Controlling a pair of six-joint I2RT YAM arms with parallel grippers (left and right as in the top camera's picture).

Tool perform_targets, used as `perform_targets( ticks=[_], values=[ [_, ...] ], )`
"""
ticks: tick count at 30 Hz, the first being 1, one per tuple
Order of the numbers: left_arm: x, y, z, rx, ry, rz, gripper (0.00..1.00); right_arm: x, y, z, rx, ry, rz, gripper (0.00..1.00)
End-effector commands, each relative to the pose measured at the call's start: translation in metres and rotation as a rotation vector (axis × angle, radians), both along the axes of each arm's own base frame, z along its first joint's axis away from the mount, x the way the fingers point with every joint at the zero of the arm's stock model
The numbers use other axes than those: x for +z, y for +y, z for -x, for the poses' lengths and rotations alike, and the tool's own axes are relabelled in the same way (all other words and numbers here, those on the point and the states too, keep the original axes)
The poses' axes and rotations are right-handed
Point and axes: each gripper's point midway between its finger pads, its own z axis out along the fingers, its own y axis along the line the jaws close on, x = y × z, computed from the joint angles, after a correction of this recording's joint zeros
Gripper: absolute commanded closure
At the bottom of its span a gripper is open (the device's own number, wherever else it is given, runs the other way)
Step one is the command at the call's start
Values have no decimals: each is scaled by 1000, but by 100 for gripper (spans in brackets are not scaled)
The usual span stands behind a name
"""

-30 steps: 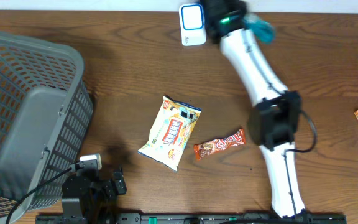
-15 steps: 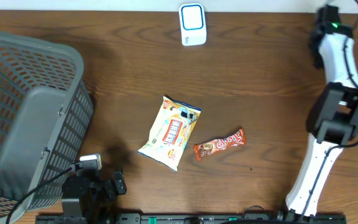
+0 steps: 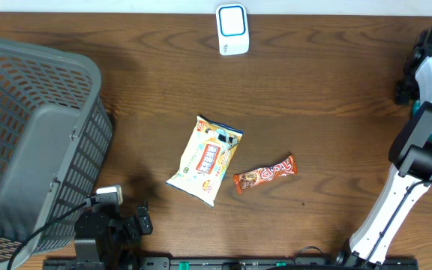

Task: Scan the item barcode
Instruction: 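Carry the Listerine bottle to the table's right edge and release it, then move the right gripper back to the pile over the snack bar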

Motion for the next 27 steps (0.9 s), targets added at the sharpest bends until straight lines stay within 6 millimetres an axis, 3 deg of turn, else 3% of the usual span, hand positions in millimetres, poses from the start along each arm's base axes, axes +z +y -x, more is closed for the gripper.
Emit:
perform_targets(
  ticks=[1,3,6,10,14,16,19,23,27],
  values=[
    [1,1,2,5,0,-2,0,76,17,-24,44,-223,-55,1],
    [1,1,2,5,0,-2,0,108,26,-29,70,-309,-77,1],
    [1,1,2,5,0,-2,0,157,53,-36,103,-475,-181,1],
    [1,1,2,4,0,-2,0,219,135,-37,204,-690,-541,1],
    [1,1,2,4,1,-2,0,260,221,-14,207,-739,-918,1],
    [1,1,2,5,1,-2,0,258,258,10,73,-654,-1055,1],
    [1,1,2,4,0,-2,0,240,307,49,-77,-442,-1142,1],
    [1,1,2,4,1,-2,0,209,357,86,-43,-201,-1071,1],
    [1,1,2,4,0,-2,0,171,403,117,126,-16,-890,1]
  ],
)
